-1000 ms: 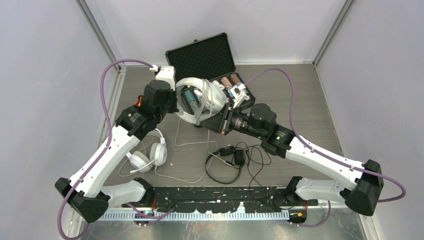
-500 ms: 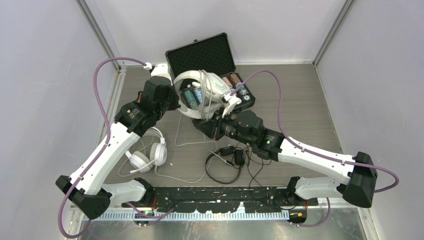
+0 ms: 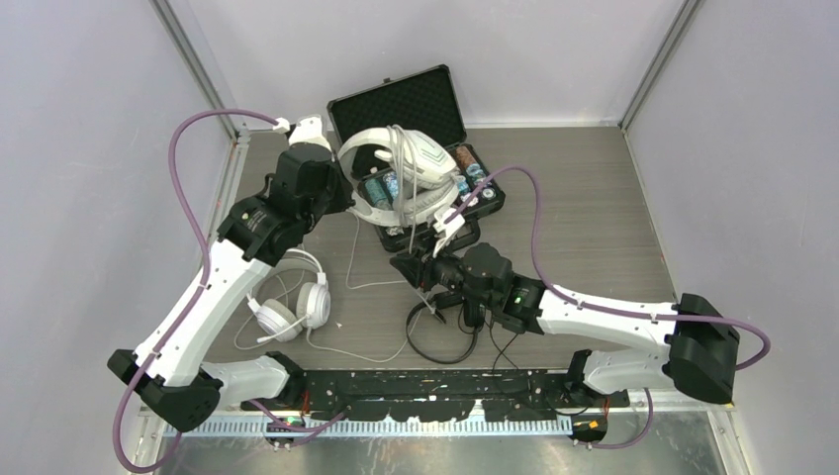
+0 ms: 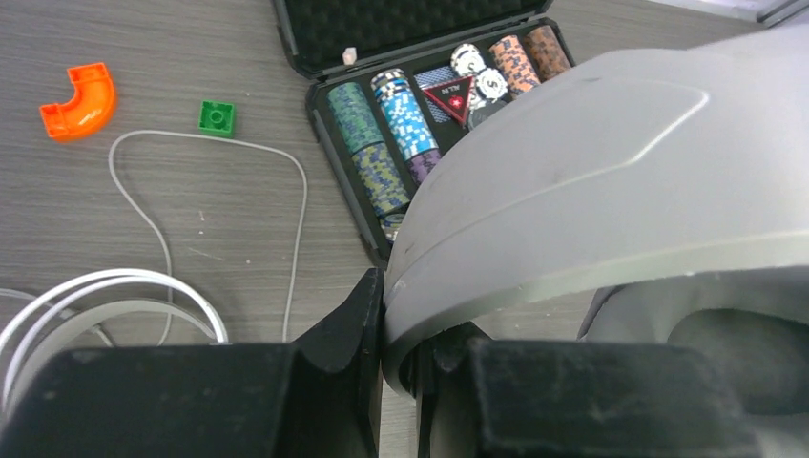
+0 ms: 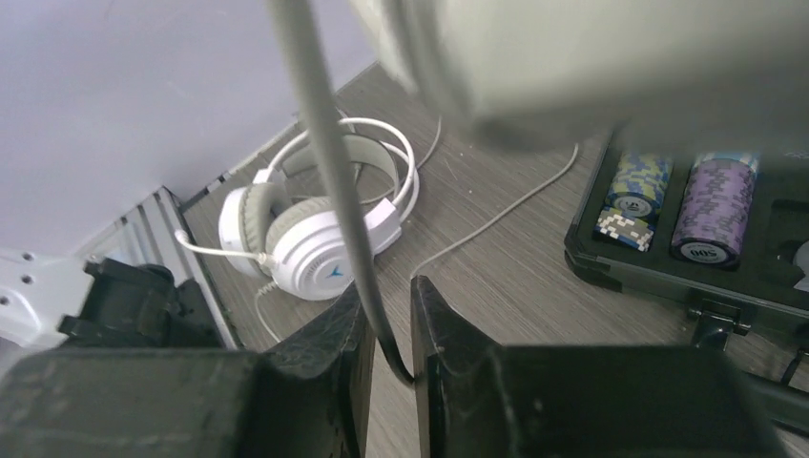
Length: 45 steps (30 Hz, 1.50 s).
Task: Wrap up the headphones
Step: Wrap the headphones cable around the headphones.
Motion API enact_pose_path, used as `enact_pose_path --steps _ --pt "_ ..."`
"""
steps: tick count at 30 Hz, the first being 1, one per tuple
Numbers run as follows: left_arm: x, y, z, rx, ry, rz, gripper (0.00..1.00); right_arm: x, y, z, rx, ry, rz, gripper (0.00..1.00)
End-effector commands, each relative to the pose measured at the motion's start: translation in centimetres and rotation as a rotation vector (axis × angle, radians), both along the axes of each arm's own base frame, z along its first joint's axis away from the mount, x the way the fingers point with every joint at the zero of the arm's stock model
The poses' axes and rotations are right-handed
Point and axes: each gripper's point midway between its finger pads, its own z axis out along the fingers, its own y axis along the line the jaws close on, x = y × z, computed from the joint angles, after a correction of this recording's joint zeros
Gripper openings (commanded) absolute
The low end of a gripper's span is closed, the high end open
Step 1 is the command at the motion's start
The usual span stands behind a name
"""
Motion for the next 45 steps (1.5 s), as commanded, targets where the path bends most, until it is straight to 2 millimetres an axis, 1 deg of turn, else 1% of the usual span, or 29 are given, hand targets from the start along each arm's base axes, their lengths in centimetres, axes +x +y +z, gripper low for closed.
enact_pose_path --steps 1,5,10,14,18,21,24,28,31,34,36,40,41,45 --pt "0.2 -1.5 7.2 -0.242 -0.159 -0.004 0.0 0.1 0.4 0.3 0.03 -0.122 0.006 0.26" --pt "0.1 -1.6 7.7 -0.262 -0.167 -0.005 0.0 0.0 0.4 -1.1 0.021 -0.137 0.007 0.26" --pt "0.2 -1.8 7.6 -0.285 -0.167 0.0 0.0 0.0 0.5 -1.4 0.048 -0.159 -0.003 0.28" --pt "0.1 -2.2 8.1 -0.318 -0.171 -0.012 0.0 0.1 0.6 -2.2 0.053 -0.177 -0.003 0.33" --pt "-0.1 -2.4 8.6 -0.343 -0.173 -0.022 0.0 -0.2 1.1 -3.4 0.07 -0.183 0.022 0.42" --pt "-0.2 -2.6 8.9 -0.359 -0.174 -0.03 0.0 0.0 1.3 -4.4 0.064 -0.188 0.017 0.45" --pt "-0.4 -2.8 9.2 -0.374 -0.177 -0.038 0.0 0.3 1.0 -5.4 0.066 -0.205 -0.003 0.46" --pt "-0.6 -3.0 9.7 -0.391 -0.181 -0.048 0.0 0.4 0.6 -7.3 0.046 -0.221 -0.017 0.45" --pt "-0.7 -3.3 10.0 -0.411 -0.181 -0.063 0.0 0.4 0.3 -8.7 0.03 -0.219 -0.019 0.43" --pt "-0.8 -3.6 10.4 -0.436 -0.183 -0.076 0.0 0.3 0.1 -10.3 0.024 -0.205 -0.019 0.39" --pt "-1.0 -3.8 10.7 -0.458 -0.187 -0.085 0.0 0.2 0.1 -11.0 0.022 -0.201 -0.015 0.28" --pt "-1.3 -3.8 11.5 -0.493 -0.205 -0.092 0.0 -0.1 0.4 -12.0 0.019 -0.192 0.007 0.03" --pt "-1.4 -3.7 11.8 -0.499 -0.213 -0.092 0.0 -0.2 0.5 -12.2 0.019 -0.187 0.015 0.0" --pt "-1.7 -3.5 12.9 -0.517 -0.235 -0.093 0.0 -0.2 0.4 -12.8 0.012 -0.175 0.011 0.0"
